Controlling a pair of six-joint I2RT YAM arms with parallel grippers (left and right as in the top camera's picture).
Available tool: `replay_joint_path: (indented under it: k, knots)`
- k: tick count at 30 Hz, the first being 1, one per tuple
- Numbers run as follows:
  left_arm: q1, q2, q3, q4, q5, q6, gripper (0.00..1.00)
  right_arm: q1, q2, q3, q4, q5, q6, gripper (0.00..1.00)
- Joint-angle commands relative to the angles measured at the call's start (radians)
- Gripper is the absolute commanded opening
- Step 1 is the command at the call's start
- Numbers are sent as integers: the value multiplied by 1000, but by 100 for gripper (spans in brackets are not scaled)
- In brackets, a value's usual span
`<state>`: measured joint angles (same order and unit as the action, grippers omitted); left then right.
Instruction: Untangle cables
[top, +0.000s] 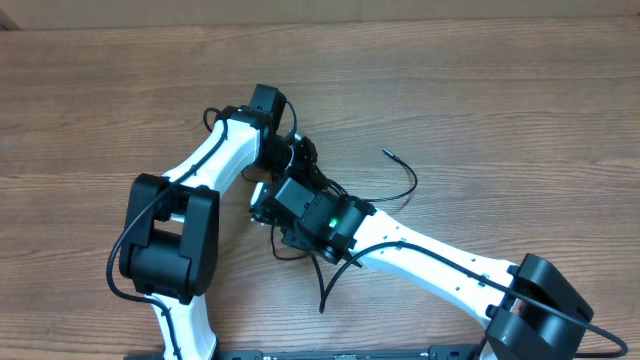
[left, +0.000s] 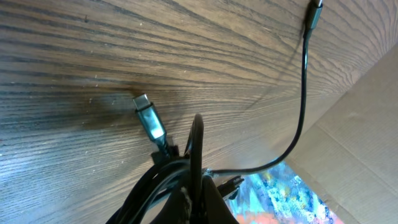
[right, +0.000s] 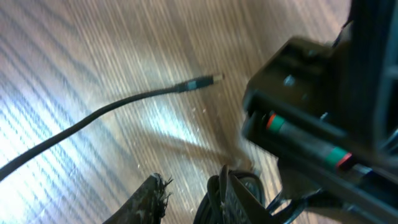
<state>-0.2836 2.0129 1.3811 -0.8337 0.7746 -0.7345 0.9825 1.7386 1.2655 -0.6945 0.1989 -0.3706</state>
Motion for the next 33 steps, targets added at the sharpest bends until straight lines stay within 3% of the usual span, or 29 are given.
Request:
replay_joint_path:
  k: [1, 4, 7, 13, 21, 27, 33]
  knots:
    - [8, 10, 13, -3, 38, -21, 4, 6, 5, -10, -20, 10, 0, 30]
    - [10, 10, 13, -3, 29, -21, 4, 6, 5, -10, -45, 10, 3, 28]
    - [10, 10, 13, 2, -15, -21, 4, 6, 5, -10, -60, 10, 21, 7]
    - [10, 10, 13, 44, -213, -5, 4, 2, -22, 10, -92, 6, 205, 4]
    - [10, 10, 13, 122, -228, 341, 4, -66, -97, 11, -158, -215, 422, 4]
    - [8, 10, 13, 132, -218, 488, 4, -173, -107, 11, -165, -257, 678, 4]
    - [18, 9, 13, 136, -97, 711, 4, -314, -107, 11, -173, -383, 971, 4]
